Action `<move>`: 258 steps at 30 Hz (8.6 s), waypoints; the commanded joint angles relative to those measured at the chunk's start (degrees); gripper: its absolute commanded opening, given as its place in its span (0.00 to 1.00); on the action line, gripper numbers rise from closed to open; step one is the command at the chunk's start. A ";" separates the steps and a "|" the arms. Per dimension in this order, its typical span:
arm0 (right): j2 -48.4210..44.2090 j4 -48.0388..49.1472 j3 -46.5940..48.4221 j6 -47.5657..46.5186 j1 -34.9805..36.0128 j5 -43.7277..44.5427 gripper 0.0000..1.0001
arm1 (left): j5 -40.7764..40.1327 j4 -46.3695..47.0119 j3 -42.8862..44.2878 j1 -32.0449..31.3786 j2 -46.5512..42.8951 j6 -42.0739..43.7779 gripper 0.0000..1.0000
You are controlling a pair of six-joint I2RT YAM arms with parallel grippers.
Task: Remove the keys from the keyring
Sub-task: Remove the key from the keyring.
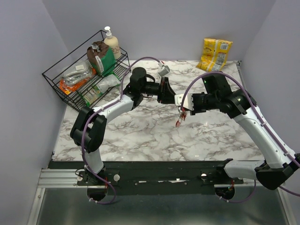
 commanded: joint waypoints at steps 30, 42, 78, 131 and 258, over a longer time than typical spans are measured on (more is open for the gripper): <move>-0.12 9.66 -1.60 8.01 0.17 2.26 0.01 | 1.58 7.95 -2.48 -2.84 -1.40 -3.23 0.36; -0.21 11.85 -3.62 8.98 0.25 3.31 0.01 | -1.94 -4.19 0.16 -2.67 -2.02 4.95 0.36; -0.56 12.30 -3.01 11.44 0.25 3.67 0.01 | -0.10 0.20 -1.07 -3.02 -0.44 2.92 0.34; -8.47 10.19 -15.33 13.11 -1.42 5.60 0.01 | -6.07 7.95 -4.59 -0.38 -2.37 -2.36 0.00; -15.94 14.41 -18.57 14.17 -1.24 -3.45 0.01 | -22.68 -36.27 -9.33 3.66 -22.68 51.87 0.99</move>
